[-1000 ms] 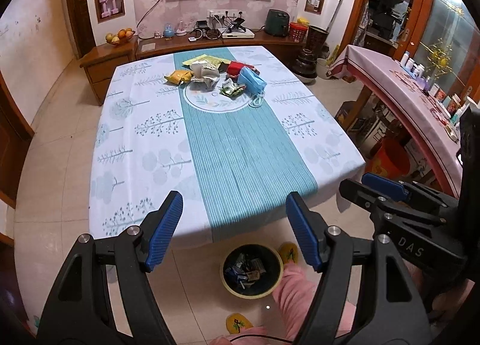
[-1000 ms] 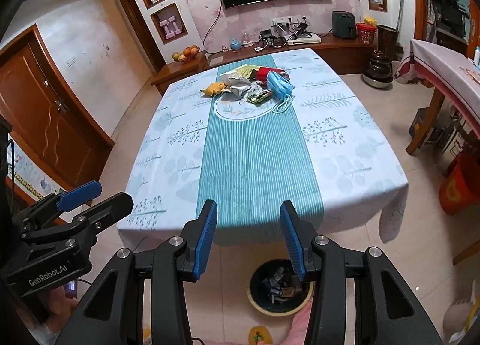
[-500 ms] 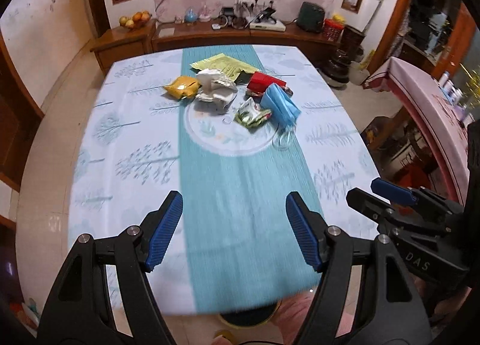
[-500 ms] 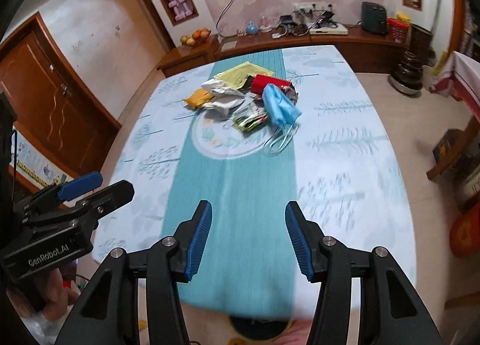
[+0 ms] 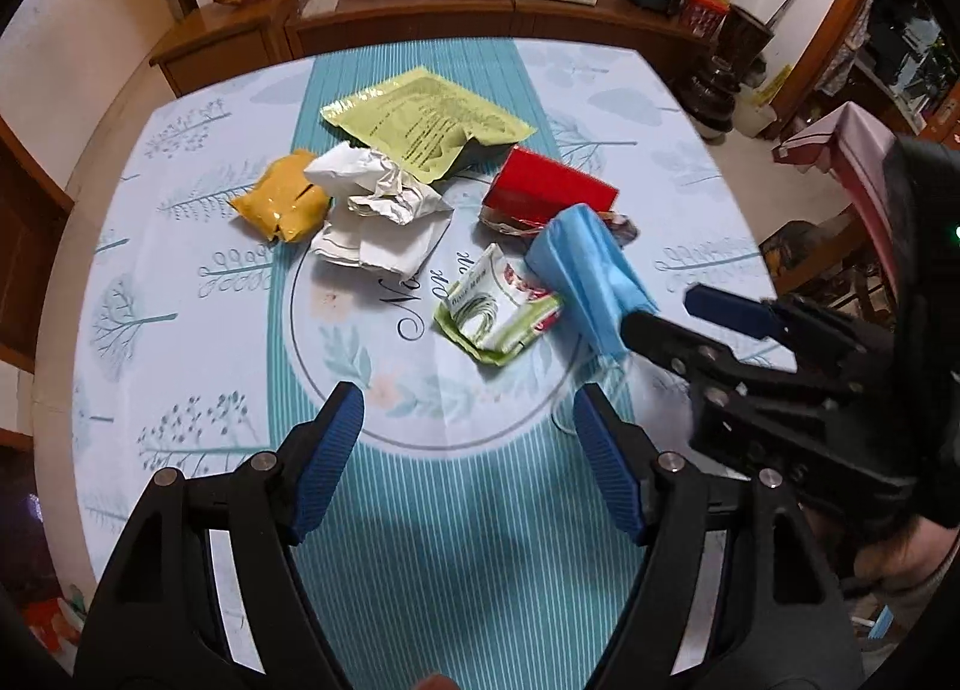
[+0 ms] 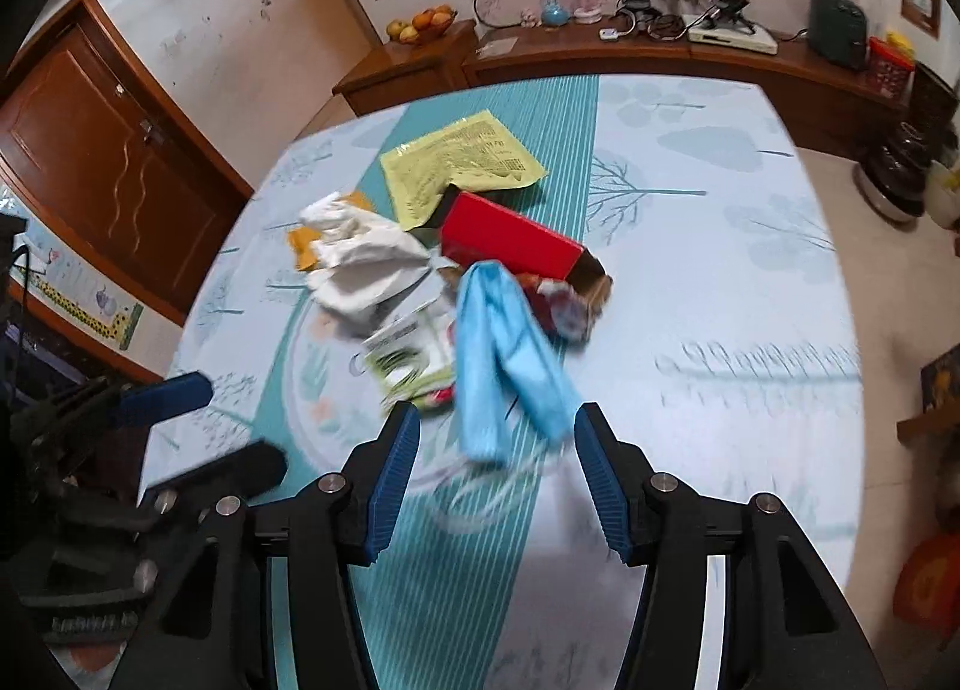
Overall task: Collect trash
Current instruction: 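Grasp the blue face mask with the right tool while the left grasps the green-white snack packet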
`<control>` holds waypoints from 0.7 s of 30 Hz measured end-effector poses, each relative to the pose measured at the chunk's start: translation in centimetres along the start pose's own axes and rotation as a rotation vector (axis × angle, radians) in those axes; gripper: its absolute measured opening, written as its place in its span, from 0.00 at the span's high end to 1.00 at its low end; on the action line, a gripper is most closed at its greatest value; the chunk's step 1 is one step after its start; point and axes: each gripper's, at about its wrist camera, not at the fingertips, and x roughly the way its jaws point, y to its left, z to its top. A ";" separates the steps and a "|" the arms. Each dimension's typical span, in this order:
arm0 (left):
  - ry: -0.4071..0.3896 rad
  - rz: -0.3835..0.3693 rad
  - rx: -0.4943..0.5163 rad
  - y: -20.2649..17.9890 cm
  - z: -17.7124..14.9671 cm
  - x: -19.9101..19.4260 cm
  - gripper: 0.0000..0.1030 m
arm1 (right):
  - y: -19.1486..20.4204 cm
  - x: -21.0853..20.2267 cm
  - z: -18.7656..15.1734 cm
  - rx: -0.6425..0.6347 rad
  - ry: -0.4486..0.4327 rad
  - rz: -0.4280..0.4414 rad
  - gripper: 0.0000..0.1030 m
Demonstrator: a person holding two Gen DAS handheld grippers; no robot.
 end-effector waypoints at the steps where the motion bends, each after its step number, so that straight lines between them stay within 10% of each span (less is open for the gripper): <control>1: 0.011 0.003 -0.006 0.1 0.4 0.8 0.32 | -0.2 1.0 0.5 -0.003 0.012 0.003 0.47; 7: 0.053 0.020 -0.028 0.7 0.5 2.8 0.32 | -0.5 5.0 1.3 -0.045 0.057 0.021 0.48; 13: 0.091 -0.002 -0.010 0.3 1.4 4.6 0.31 | -2.4 5.3 1.0 -0.019 0.066 0.083 0.79; 21: 0.157 -0.029 0.096 -1.5 3.7 8.2 0.23 | -4.3 4.3 0.3 0.008 0.064 0.122 0.83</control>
